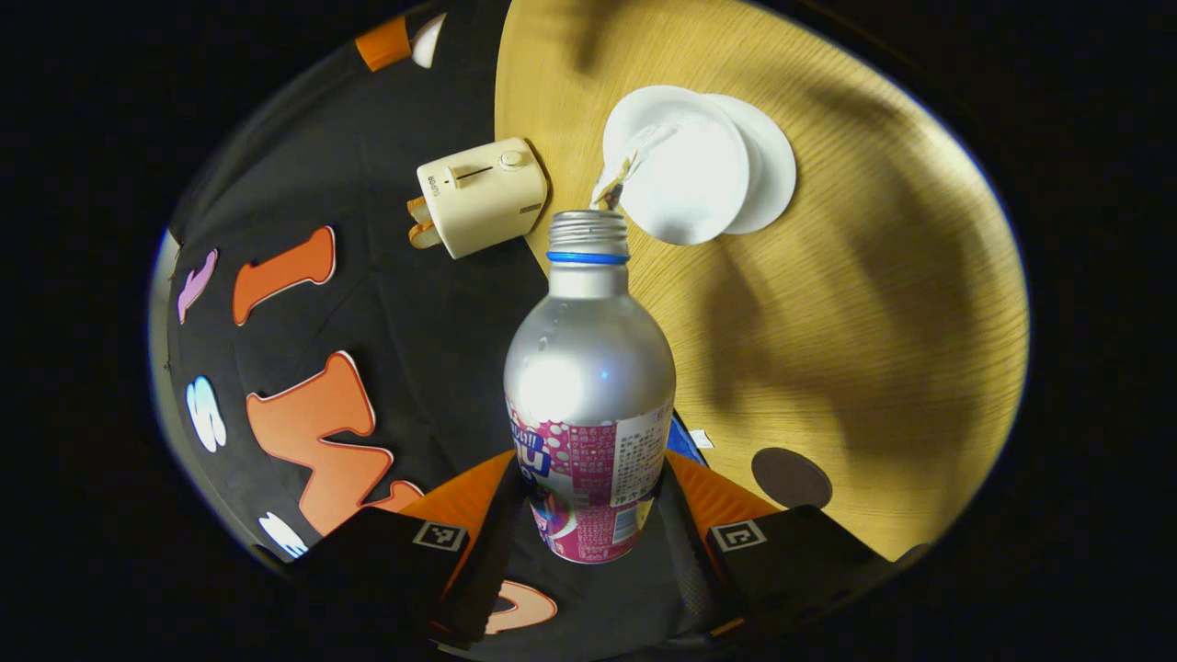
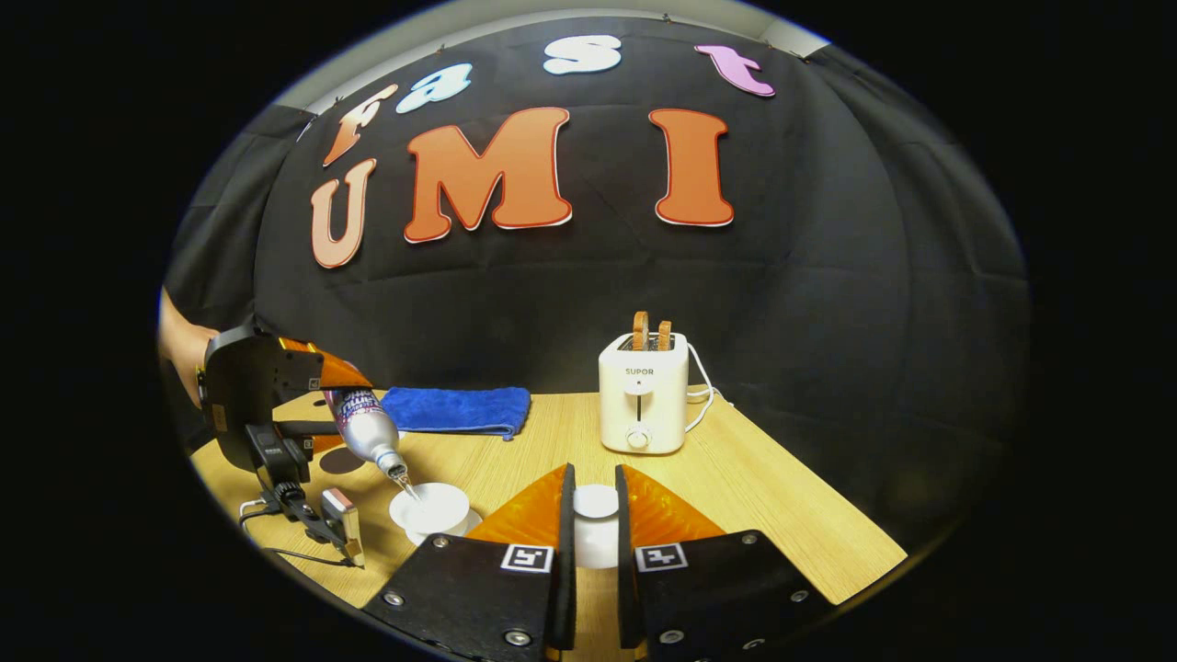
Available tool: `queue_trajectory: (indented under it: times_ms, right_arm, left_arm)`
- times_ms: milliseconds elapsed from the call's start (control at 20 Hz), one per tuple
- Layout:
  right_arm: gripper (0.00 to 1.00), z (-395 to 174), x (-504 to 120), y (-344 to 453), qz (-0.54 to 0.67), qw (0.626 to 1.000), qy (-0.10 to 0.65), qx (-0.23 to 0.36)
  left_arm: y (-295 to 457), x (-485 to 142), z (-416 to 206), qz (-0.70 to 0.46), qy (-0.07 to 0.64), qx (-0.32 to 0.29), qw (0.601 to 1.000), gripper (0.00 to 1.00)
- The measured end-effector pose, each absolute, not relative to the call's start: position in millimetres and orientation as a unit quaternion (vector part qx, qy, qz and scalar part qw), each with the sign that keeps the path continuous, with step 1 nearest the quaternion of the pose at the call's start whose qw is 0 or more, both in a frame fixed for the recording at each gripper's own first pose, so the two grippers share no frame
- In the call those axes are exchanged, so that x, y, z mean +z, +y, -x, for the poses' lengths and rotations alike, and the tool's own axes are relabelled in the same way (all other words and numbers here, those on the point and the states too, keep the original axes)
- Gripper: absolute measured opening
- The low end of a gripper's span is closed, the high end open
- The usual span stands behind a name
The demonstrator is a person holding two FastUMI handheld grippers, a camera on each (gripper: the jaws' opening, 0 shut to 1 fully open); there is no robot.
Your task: Open the teacup lid with one hand, grasp the water bottle and pour water into the teacup with the other hand; after pouring, place the water bottle on the coaster and then close the teacup lid.
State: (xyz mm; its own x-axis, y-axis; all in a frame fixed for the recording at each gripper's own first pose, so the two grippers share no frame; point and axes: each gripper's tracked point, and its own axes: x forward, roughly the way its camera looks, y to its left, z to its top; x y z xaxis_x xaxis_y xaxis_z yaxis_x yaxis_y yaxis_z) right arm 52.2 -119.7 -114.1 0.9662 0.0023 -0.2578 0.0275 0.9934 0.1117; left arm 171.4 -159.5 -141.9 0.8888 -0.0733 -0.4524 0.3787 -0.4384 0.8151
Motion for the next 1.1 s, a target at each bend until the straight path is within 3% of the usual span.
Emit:
queue_trajectory:
  times_ms: [1100]
  right_arm:
    - [0.18, -53.6, -112.9, -102.2, -0.048, 0.99, 0.132, 0.017]
  left_arm:
    - [-161.0, -132.1, -164.8, -0.85, 0.077, -0.19, 0.486, 0.81]
